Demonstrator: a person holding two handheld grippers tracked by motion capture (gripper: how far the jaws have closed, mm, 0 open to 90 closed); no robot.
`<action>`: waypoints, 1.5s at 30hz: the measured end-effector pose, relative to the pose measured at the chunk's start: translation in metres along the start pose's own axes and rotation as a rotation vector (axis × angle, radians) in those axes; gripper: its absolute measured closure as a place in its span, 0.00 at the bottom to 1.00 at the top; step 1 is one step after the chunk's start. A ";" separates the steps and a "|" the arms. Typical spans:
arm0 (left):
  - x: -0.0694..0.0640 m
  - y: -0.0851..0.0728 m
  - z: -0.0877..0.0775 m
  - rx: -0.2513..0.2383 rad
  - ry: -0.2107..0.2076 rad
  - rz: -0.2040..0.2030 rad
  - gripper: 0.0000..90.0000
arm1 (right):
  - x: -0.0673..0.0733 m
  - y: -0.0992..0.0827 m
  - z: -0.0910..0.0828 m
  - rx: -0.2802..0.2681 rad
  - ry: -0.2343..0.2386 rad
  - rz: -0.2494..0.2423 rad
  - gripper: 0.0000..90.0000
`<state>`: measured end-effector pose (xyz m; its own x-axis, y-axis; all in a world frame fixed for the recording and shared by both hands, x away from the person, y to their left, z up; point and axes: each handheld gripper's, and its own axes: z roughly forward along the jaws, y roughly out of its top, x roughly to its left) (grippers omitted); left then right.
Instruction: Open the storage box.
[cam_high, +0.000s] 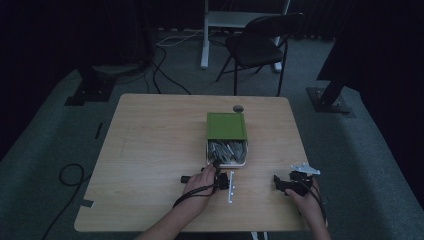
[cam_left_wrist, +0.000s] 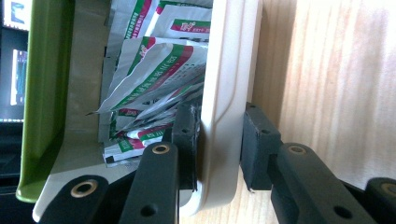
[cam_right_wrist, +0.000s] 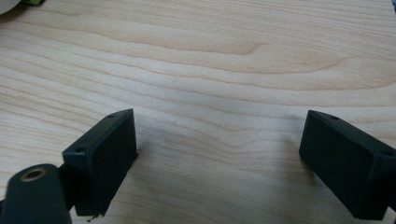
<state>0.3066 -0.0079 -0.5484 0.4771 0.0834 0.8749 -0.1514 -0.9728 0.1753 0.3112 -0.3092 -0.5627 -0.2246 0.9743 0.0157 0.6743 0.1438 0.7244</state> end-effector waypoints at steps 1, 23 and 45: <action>-0.001 0.000 -0.001 -0.002 0.004 0.011 0.79 | 0.000 0.000 0.000 0.000 0.000 0.000 0.12; -0.016 0.003 -0.025 -0.007 -0.009 0.027 0.80 | 0.000 0.000 0.000 0.000 0.000 0.000 0.12; -0.027 0.006 -0.042 -0.015 -0.030 0.051 0.81 | 0.000 0.000 0.000 0.001 0.000 0.000 0.12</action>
<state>0.2559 -0.0068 -0.5521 0.4941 0.0273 0.8690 -0.1888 -0.9723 0.1378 0.3112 -0.3092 -0.5627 -0.2244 0.9744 0.0156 0.6748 0.1438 0.7239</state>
